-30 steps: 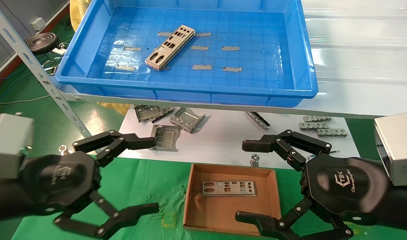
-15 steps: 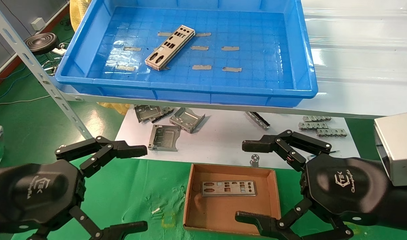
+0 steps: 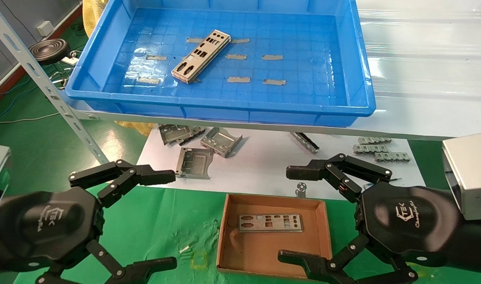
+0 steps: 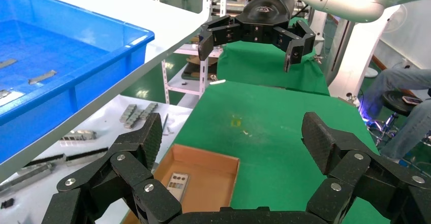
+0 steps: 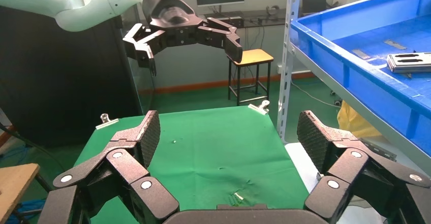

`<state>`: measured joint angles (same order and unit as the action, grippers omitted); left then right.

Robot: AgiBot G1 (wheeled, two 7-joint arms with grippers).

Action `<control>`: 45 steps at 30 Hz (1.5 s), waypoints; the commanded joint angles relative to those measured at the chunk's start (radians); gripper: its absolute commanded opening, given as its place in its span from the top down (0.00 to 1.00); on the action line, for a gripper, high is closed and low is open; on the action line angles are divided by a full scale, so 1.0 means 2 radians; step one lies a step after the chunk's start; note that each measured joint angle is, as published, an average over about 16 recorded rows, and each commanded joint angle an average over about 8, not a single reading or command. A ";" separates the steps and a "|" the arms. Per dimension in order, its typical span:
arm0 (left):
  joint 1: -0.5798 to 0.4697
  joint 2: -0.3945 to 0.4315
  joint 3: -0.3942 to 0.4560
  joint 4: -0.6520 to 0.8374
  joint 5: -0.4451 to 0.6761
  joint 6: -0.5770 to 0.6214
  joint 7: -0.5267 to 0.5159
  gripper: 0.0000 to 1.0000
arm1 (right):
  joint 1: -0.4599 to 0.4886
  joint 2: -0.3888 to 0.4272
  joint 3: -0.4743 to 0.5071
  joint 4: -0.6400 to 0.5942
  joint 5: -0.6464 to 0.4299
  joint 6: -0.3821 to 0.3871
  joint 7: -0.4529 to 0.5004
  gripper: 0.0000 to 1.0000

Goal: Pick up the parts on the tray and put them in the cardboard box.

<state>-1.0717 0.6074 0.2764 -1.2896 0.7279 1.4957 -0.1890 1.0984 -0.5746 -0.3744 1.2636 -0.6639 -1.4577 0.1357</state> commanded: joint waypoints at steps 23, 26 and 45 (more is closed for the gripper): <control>-0.001 0.002 0.002 0.004 0.001 0.000 0.001 0.00 | 0.000 0.000 0.000 0.000 0.000 0.000 0.000 0.00; -0.002 0.002 0.002 0.004 0.002 0.000 0.001 0.00 | 0.000 0.000 0.000 0.000 0.000 0.000 0.000 0.00; -0.002 0.003 0.002 0.004 0.002 0.000 0.002 0.00 | 0.000 0.000 0.000 0.000 0.000 0.000 0.000 0.00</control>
<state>-1.0755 0.6129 0.2810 -1.2812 0.7313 1.4953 -0.1858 1.0984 -0.5746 -0.3744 1.2636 -0.6639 -1.4577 0.1357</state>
